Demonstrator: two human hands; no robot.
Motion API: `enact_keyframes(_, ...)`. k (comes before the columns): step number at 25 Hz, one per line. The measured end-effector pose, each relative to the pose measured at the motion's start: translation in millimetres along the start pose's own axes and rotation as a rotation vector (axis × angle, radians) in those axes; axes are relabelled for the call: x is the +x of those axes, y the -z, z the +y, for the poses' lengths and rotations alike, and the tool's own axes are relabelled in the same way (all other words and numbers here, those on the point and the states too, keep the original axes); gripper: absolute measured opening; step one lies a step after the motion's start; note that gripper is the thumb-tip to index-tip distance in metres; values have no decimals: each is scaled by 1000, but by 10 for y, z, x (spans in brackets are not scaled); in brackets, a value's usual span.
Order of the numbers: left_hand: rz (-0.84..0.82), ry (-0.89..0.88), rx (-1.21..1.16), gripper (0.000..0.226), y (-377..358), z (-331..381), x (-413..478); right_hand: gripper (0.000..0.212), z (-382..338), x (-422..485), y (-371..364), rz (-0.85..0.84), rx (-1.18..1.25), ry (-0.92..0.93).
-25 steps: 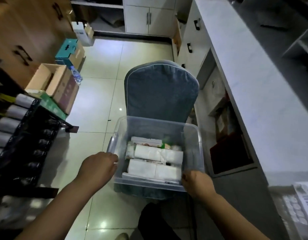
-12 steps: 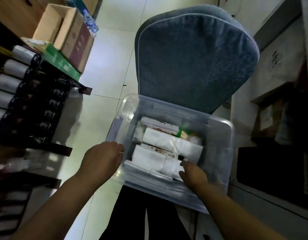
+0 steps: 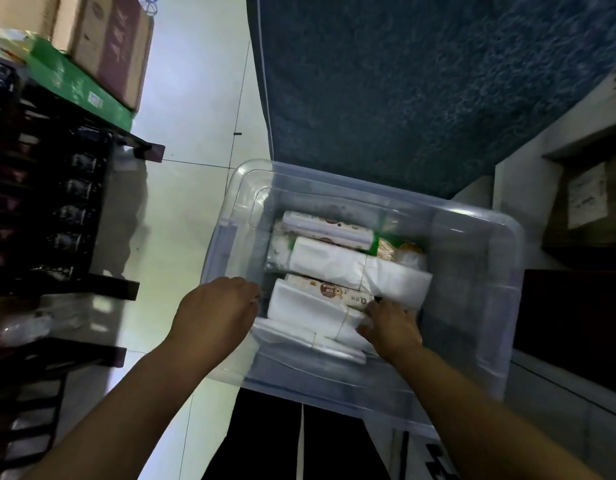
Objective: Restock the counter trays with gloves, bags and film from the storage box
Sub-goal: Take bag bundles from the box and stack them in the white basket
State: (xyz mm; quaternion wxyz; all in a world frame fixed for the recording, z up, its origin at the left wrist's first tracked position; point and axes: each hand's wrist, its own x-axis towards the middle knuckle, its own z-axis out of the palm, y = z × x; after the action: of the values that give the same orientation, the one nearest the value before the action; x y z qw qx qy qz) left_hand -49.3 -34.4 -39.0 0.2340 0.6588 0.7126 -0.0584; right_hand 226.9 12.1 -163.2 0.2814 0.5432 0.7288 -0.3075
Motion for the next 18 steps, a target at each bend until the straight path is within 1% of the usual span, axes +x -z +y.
enact_keyframes(5,-35,17,-26,22,-27,-30,22,40,-50,-44,-64,8,62,50)
enact_keyframes(9,-56,22,-42,22,30,37,4,30,-142,-174,8,-30,211,25)
enact_keyframes(11,-78,47,-68,21,109,80,-16,22,-187,-283,162,8,235,33)
enact_keyframes(12,-92,70,-94,20,145,106,-23,20,-212,-352,267,34,287,44)
enact_keyframes(14,-135,125,-185,15,201,172,-10,18,-275,-498,518,90,492,70)
enact_keyframes(15,-162,168,-285,14,218,216,21,16,-320,-567,664,121,614,81)
enact_keyframes(16,-193,228,-464,17,238,260,69,12,-370,-631,809,159,725,107)
enact_keyframes(17,-232,305,-733,28,274,301,134,11,-430,-689,939,185,822,145)
enact_keyframes(18,-273,379,-1074,45,322,337,205,14,-493,-737,1051,192,919,188)
